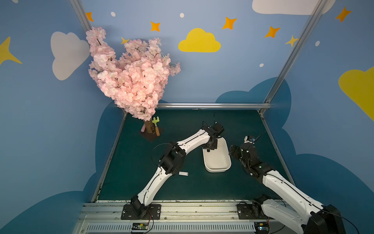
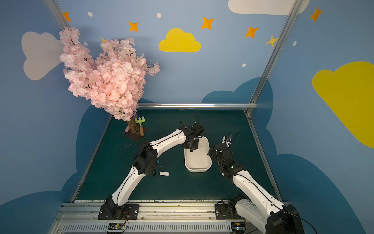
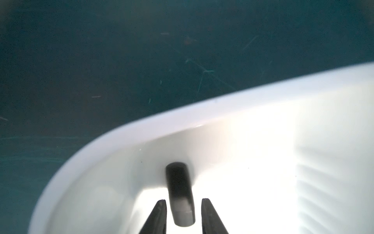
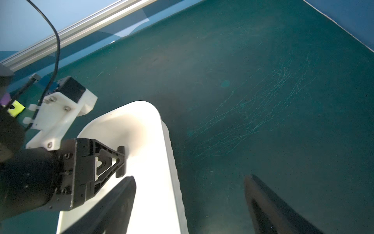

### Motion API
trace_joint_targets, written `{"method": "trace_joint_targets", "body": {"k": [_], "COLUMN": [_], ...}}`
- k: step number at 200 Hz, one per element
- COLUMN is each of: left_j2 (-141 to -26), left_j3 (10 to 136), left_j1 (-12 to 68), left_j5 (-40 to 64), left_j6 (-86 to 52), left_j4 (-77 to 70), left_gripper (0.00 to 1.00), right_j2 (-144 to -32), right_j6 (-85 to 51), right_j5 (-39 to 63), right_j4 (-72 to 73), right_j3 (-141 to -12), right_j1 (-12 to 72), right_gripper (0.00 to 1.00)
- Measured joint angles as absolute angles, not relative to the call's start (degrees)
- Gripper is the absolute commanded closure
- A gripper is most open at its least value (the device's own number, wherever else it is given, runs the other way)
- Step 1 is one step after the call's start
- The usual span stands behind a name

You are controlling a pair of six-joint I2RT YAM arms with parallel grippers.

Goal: Put the usb flash drive into the storage box
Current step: Place the USB flash in the storage box, then pick up the USB flash from the center of the board.

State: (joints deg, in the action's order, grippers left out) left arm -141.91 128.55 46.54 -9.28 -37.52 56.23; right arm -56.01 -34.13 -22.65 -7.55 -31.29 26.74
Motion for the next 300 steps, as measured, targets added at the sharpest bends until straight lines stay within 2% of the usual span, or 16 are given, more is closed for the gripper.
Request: {"method": "trace_joint_targets", "body": {"k": [12,65,91,111,135,167,189,216,256,300], "left_j2": [-141.91,-141.49,-136.25,-124.07,-103.31,-75.94,-62.46,-53.76,-48.10,-45.93], "left_j3": [128.84,128.90,126.87,118.67,104.49,81.32,67.22,58.11,55.61,54.65], "left_j1": [46.54,47.18,48.34,49.17,49.21,43.31,36.45,30.72,29.12,28.18], "left_j5": [-9.28,-9.30,-10.33,-11.90,-14.11,-16.58,-16.71,-15.90,-16.12,-15.62], "left_j6": [-37.45,-36.77,-35.44,-34.37,-33.32,-33.39,-33.41,-33.36,-33.10,-32.71], "left_j4": [56.38,57.01,57.43,56.60,54.37,51.48,52.34,55.51,58.41,57.71], "left_gripper": [0.58,0.58,0.58,0.56,0.54,0.47,0.46,0.46,0.46,0.46], "right_j2": [-56.01,-56.23,-56.25,-55.94,-54.98,-56.53,-62.13,-71.85,-86.94,-103.35], "right_j6": [-34.22,-34.26,-33.61,-30.37,-26.26,-21.32,-17.96,-12.97,-5.34,-0.69], "right_j5": [-22.61,-22.41,-20.67,-16.23,-9.52,-1.65,4.05,8.10,8.34,7.44], "right_j4": [-7.53,-7.55,-8.08,-7.92,-7.31,-8.25,-9.58,-13.04,-17.85,-24.62], "right_j3": [-31.29,-31.29,-32.14,-33.26,-34.20,-39.35,-46.68,-55.16,-62.02,-71.42], "right_j1": [26.65,26.55,26.48,26.46,27.03,31.86,36.64,43.53,55.83,59.64], "right_gripper": [0.12,0.12,0.13,0.15,0.20,0.20,0.20,0.23,0.24,0.28]}}
